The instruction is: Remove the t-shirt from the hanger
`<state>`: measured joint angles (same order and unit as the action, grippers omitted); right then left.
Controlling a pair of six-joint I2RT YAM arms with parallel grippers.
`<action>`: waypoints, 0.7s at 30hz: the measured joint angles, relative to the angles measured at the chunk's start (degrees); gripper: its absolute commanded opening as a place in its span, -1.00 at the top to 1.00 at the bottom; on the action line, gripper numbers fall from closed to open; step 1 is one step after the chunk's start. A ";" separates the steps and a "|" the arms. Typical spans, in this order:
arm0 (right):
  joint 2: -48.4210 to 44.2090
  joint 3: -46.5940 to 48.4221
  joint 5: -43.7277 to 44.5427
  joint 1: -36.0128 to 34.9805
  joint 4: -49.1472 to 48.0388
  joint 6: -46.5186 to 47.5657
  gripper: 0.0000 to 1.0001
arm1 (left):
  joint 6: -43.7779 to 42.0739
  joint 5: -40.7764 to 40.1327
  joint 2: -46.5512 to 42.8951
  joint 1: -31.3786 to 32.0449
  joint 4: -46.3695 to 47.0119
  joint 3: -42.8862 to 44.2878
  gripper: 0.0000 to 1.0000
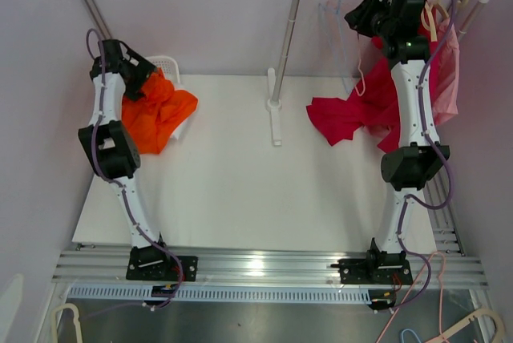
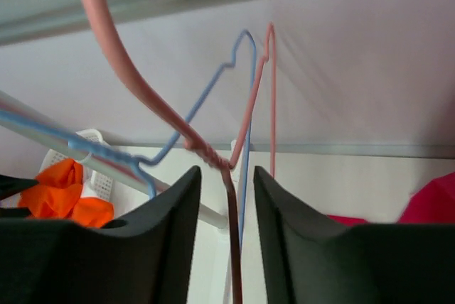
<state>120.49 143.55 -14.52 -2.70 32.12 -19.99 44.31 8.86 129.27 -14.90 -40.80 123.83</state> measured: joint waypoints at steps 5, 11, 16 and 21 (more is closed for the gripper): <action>-2.10 -3.39 0.57 0.26 0.66 0.00 -0.77 | -2.99 -3.30 -7.56 1.01 -2.80 2.78 -0.99; -7.23 -4.85 6.88 0.39 4.13 2.56 -0.79 | -5.92 -6.21 -27.26 5.20 -2.01 -0.72 -0.99; -15.58 -9.77 12.85 0.87 4.50 5.22 -0.79 | -8.57 -9.29 -44.41 13.27 1.18 -11.17 -0.99; -18.93 -9.42 17.66 3.04 4.92 7.39 -0.73 | -10.84 -13.57 -54.93 24.92 2.95 -21.59 -0.99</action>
<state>101.56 134.13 3.14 0.34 37.04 -12.60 33.47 -4.71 74.35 10.02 -37.85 102.24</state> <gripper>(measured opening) 0.877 0.994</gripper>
